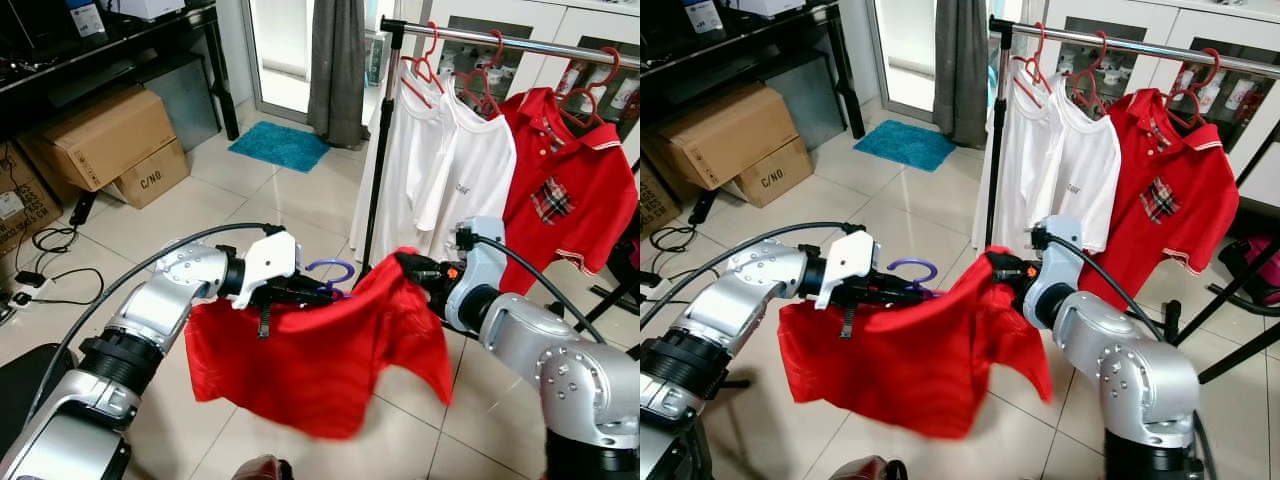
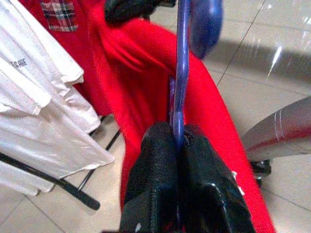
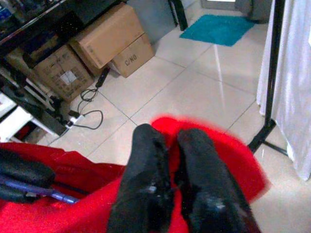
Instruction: Hang hanger
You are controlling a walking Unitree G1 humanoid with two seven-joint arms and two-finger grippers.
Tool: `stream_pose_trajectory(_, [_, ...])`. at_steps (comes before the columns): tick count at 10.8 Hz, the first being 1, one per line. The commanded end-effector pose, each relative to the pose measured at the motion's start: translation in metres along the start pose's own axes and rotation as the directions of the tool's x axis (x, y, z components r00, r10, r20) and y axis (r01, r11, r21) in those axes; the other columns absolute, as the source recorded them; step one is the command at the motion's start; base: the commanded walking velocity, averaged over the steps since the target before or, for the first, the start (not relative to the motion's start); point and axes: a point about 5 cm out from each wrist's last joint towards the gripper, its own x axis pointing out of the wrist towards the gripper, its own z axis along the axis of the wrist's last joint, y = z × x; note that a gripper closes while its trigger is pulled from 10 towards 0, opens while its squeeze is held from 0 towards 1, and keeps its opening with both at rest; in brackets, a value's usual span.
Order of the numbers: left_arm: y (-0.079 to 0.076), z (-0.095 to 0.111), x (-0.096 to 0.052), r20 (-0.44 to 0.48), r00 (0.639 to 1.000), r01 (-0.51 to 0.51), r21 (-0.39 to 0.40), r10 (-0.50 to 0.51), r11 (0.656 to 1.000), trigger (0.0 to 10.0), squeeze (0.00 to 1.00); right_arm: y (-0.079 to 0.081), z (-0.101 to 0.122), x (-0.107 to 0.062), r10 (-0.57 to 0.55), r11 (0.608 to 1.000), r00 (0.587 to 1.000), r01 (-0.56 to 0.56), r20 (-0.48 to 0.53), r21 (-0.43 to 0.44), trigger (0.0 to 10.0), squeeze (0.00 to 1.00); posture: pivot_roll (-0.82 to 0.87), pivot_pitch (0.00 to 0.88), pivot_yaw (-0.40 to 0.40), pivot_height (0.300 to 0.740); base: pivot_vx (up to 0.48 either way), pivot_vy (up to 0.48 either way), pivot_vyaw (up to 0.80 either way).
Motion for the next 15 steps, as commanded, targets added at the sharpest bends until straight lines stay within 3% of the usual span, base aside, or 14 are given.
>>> stream_pose_trajectory(1, [0.003,0.004,-0.008,0.012,1.0,-0.009,0.005,0.008,1.0,0.0,0.0,0.002,0.003,-0.003,0.011,0.999,1.0,-0.011,0.0,-0.05,10.0,1.0,0.03,0.0,0.068,0.74,0.0,0.0,0.0])
stream_pose_trajectory(3, [0.005,0.002,-0.019,0.006,1.0,-0.006,-0.015,0.007,1.0,0.0,0.0,-0.004,0.014,-0.01,0.045,0.996,0.999,-0.043,0.027,-0.072,10.0,1.0,0.03,0.0,0.069,0.74,0.0,0.0,0.0])
stream_pose_trajectory(4, [0.005,0.003,-0.023,0.01,1.0,0.005,-0.022,-0.005,1.0,0.0,0.0,-0.001,0.024,-0.016,0.135,0.982,0.989,-0.125,0.062,-0.138,10.0,1.0,0.03,0.0,0.068,0.74,0.0,0.0,0.0])
stream_pose_trajectory(5, [0.004,0.004,-0.025,0.019,1.0,0.021,-0.026,-0.021,0.999,0.0,0.0,0.003,0.033,-0.02,0.205,0.963,0.973,-0.18,0.111,-0.201,10.0,0.66,0.04,0.0,0.065,0.74,0.0,0.0,0.0])
stream_pose_trajectory(6, [0.002,0.007,-0.029,0.051,0.997,0.06,-0.026,-0.058,0.998,0.0,0.0,0.012,0.042,-0.03,0.324,0.904,0.939,-0.271,0.117,-0.329,10.0,0.0,0.04,0.0,0.065,0.74,0.0,0.0,0.0])
stream_pose_trajectory(7, [0.001,0.011,-0.031,0.072,0.993,0.091,-0.013,-0.09,0.996,0.0,0.0,0.022,0.042,-0.037,0.417,0.833,0.907,-0.355,0.06,-0.425,10.0,0.0,0.04,0.0,0.065,0.74,0.0,0.0,0.0])
stream_pose_trajectory(9, [-0.003,0.021,-0.03,0.085,0.984,0.153,0.041,-0.156,0.987,0.0,0.0,0.043,0.023,-0.035,0.532,0.683,0.839,-0.507,-0.118,-0.525,10.0,0.0,0.04,0.0,0.061,0.74,0.0,0.0,0.0])
stream_pose_trajectory(13, [-0.003,0.034,-0.025,0.065,0.975,0.205,0.108,-0.213,0.973,0.0,0.0,0.056,0.003,-0.023,0.573,0.607,0.784,-0.602,-0.24,-0.518,10.0,0.0,0.04,0.0,0.062,0.74,0.0,0.0,0.0])
stream_pose_trajectory(15, [-0.002,0.038,-0.024,0.065,0.973,0.21,0.129,-0.22,0.969,0.0,0.0,0.056,-0.001,-0.02,0.559,0.607,0.786,-0.605,-0.264,-0.516,2.5,0.0,0.04,0.0,0.062,0.74,0.0,0.0,0.0])
